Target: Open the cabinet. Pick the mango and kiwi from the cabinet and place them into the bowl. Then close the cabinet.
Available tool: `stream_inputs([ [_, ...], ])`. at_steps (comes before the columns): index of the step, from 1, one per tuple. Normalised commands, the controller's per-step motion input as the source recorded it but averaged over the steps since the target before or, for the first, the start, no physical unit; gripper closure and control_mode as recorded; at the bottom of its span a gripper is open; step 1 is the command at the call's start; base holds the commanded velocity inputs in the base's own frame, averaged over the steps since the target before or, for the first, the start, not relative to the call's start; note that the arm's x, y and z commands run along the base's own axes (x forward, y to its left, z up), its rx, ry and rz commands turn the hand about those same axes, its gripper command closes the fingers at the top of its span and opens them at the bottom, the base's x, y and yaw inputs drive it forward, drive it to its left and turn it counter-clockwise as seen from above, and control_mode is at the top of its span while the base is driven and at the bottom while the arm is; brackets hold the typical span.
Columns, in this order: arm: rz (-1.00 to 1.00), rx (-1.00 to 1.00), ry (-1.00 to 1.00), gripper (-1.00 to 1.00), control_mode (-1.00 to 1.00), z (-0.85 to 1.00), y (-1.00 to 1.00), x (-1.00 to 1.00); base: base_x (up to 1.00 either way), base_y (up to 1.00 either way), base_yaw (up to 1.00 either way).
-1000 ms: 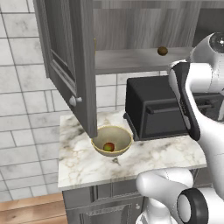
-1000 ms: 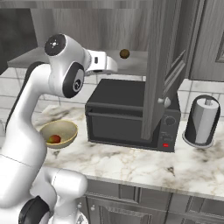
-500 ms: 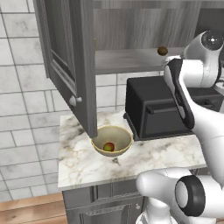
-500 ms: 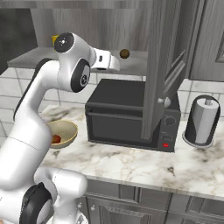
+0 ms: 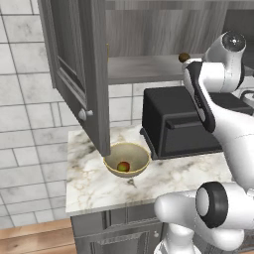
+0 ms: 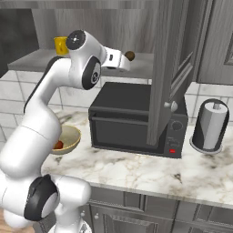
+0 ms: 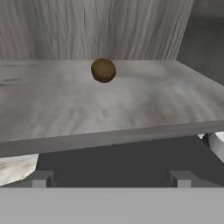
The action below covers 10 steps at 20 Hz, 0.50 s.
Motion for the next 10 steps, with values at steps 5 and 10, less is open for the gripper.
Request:
stream_inputs([
  [5,0.00,0.00,0.00,-1.00,-1.00,0.00,-0.03,0.41,0.00,0.00,0.00],
  [10,0.00,0.00,0.00,-1.00,-1.00,0.00,-0.04,0.34,0.00,0.00,0.00],
])
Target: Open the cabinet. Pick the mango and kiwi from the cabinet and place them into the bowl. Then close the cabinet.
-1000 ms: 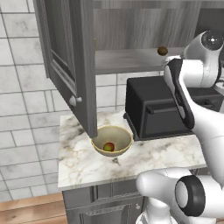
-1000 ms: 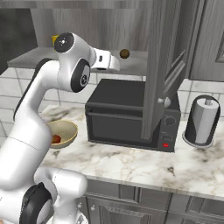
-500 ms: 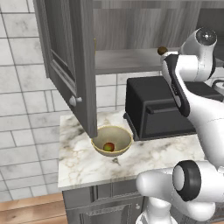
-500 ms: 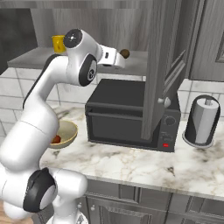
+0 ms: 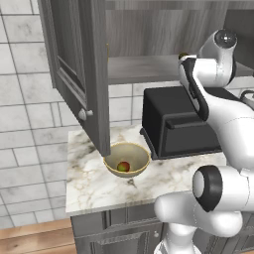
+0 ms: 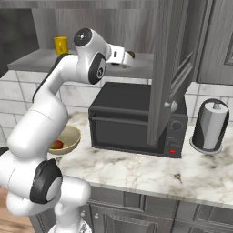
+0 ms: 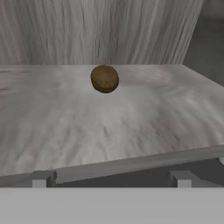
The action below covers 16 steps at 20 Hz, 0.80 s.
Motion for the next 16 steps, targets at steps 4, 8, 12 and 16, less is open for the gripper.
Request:
stream_inputs([
  [4,0.00,0.00,0.00,-1.00,-1.00,0.00,-0.03,0.37,0.00,0.00,0.00],
  [8,0.00,0.00,0.00,-1.00,-1.00,0.00,-0.03,0.40,0.00,0.00,0.00],
  [12,0.00,0.00,0.00,-1.00,-1.00,0.00,-0.09,0.33,0.00,0.00,0.00],
  [16,0.00,0.00,0.00,-1.00,-1.00,0.00,-0.14,0.27,0.00,0.00,0.00],
])
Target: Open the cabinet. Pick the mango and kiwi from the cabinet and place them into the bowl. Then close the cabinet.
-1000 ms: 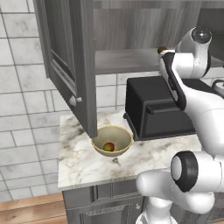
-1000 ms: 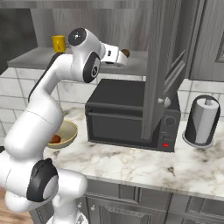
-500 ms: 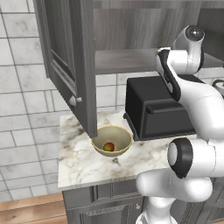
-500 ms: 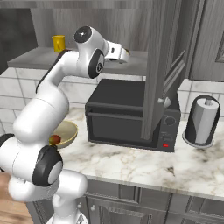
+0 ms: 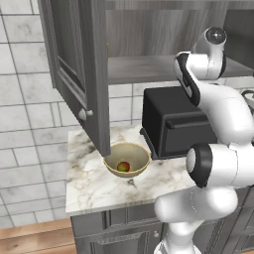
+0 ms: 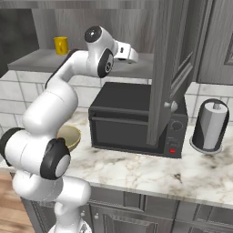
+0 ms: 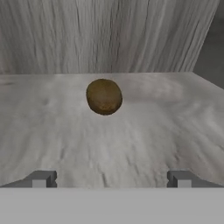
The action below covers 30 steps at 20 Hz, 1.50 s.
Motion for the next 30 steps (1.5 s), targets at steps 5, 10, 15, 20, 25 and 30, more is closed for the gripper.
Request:
stream_inputs([
  [5,0.00,0.00,0.00,-1.00,-1.00,0.00,-0.08,0.33,0.00,0.00,0.00],
  [10,-0.01,0.00,0.00,-1.00,-1.00,0.00,0.00,0.37,0.00,0.00,0.00],
  [15,0.00,0.00,0.00,-1.00,-1.00,0.00,0.00,0.39,0.00,0.00,0.00],
  [20,0.00,0.00,0.00,-1.00,-1.00,0.00,0.00,0.39,0.00,0.00,0.00],
  [25,0.00,0.00,0.00,-1.00,-1.00,0.00,-0.02,0.35,0.00,0.00,0.00],
  [30,0.00,0.00,0.00,-1.00,-1.00,0.00,-0.13,0.23,0.00,0.00,0.00],
])
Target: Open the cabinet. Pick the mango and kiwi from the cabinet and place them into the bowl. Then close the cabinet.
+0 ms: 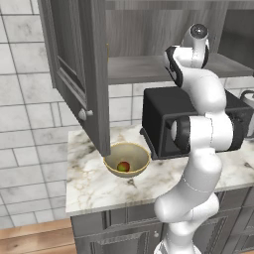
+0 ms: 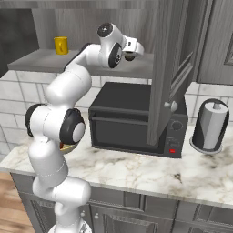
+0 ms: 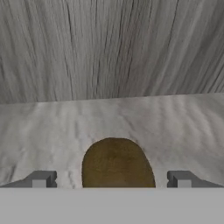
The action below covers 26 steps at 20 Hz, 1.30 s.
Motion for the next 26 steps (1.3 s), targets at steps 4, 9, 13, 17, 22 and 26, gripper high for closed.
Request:
stream_inputs([
  [4,0.00,0.00,0.00,-1.00,-1.00,0.00,-0.19,0.18,0.00,0.00,0.00],
  [9,0.00,0.00,0.00,-1.00,-1.00,-0.01,-0.05,0.13,0.00,0.00,0.00],
  [13,0.00,0.00,0.00,-1.00,-1.00,-0.10,0.00,0.00,0.00,0.00,0.00],
  [17,0.00,0.00,0.02,-1.00,-1.00,-0.21,0.00,0.00,0.00,0.00,0.00],
  [22,0.00,0.00,0.01,1.00,-1.00,-0.18,0.00,0.01,0.00,0.00,0.00],
  [26,0.00,0.00,0.06,1.00,-1.00,-0.03,0.00,0.05,0.00,0.00,0.00],
])
